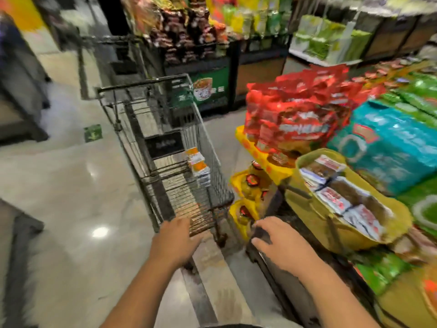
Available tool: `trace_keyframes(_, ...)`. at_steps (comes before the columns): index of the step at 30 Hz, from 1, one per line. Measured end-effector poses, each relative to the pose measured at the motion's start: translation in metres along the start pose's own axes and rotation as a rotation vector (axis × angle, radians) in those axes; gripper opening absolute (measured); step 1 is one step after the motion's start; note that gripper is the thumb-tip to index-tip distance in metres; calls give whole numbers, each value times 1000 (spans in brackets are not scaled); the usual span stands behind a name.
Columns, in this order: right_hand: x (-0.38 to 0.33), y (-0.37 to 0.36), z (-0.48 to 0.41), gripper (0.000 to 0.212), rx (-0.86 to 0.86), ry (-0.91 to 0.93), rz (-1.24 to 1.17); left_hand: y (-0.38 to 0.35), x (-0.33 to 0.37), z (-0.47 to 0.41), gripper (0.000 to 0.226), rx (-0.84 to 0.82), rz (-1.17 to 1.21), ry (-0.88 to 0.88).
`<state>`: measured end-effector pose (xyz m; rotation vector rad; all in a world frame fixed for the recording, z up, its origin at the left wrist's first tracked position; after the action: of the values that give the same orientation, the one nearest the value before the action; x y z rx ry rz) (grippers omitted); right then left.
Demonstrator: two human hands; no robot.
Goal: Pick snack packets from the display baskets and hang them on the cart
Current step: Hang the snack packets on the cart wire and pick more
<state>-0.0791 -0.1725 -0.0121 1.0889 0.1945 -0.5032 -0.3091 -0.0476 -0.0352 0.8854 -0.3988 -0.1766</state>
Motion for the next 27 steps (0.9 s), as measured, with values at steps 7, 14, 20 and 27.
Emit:
trace_keyframes(7,-11,3,-113,43,-180,-26,21,0,-41,-44,54,-41,132,89)
trace_keyframes(14,-21,35,-264,39,-205,9,-50,28,-40,-130,57,-80,102,130)
trace_keyframes(20,-6,53,-387,42,-237,-117,-167,53,-46,-204,57,-130,196,200)
trace_keyframes(27,34,39,-473,46,-100,-204,-359,57,-48,-284,58,-200,383,260)
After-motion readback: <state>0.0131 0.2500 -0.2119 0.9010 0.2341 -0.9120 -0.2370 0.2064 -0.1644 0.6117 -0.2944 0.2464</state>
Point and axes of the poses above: each hand's wrist, its own z-axis away from the middle knuckle, its own y-axis out of the back of the hand, x = y × z, the point moved 3 cm from there along -z, towards the middle knuckle, and after that the axes turned 14 degrees about -x, right-handed, at the moved point
